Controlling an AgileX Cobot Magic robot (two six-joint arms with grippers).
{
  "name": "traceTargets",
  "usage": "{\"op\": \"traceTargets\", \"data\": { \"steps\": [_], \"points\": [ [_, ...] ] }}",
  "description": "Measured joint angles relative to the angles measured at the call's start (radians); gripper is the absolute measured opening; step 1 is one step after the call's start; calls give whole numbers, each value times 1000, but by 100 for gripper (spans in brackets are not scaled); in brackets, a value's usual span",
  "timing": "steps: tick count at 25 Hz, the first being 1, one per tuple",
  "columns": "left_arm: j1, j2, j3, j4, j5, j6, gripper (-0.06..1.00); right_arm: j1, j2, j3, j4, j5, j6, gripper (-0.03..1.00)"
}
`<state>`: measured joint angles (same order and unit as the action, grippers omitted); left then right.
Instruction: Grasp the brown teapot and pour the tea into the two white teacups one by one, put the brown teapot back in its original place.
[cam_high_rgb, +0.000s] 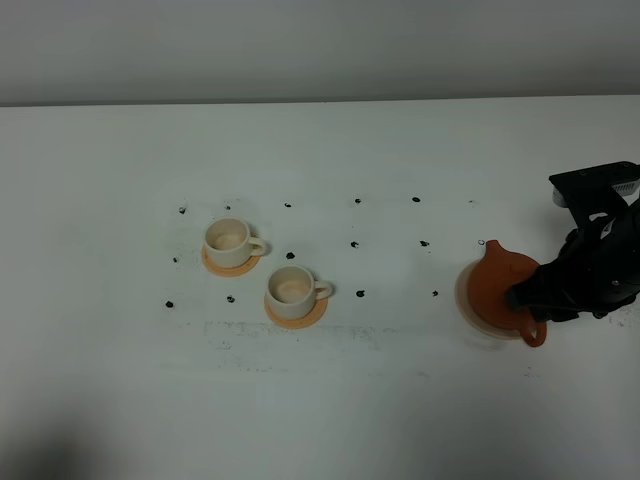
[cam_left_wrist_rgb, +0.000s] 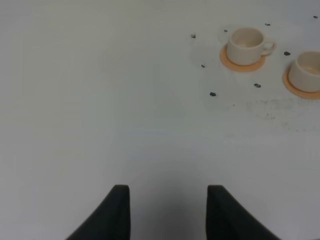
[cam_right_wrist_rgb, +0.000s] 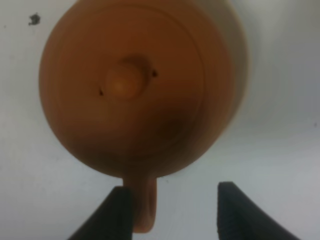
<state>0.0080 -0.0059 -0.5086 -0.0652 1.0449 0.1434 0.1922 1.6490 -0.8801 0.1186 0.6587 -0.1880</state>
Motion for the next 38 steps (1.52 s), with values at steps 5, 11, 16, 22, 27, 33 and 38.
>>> {"op": "traceTargets", "data": {
  "steps": [5, 11, 16, 22, 27, 33, 38],
  "points": [
    [0, 0, 0, 0, 0, 0, 37, 0, 5, -1, 2, 4, -1, 38],
    [0, 0, 0, 0, 0, 0, 37, 0, 8, -37, 3, 27, -3, 38],
    [0, 0, 0, 0, 0, 0, 37, 0, 13, -43, 20, 42, -3, 38],
    [0, 0, 0, 0, 0, 0, 37, 0, 23, -43, 36, 44, -3, 38],
    [0, 0, 0, 0, 0, 0, 37, 0, 38, -44, 38, 44, -3, 38],
    [0, 0, 0, 0, 0, 0, 37, 0, 42, -45, 38, 52, -3, 38],
    [0, 0, 0, 0, 0, 0, 37, 0, 42, -45, 38, 68, -3, 38]
  ]
}}
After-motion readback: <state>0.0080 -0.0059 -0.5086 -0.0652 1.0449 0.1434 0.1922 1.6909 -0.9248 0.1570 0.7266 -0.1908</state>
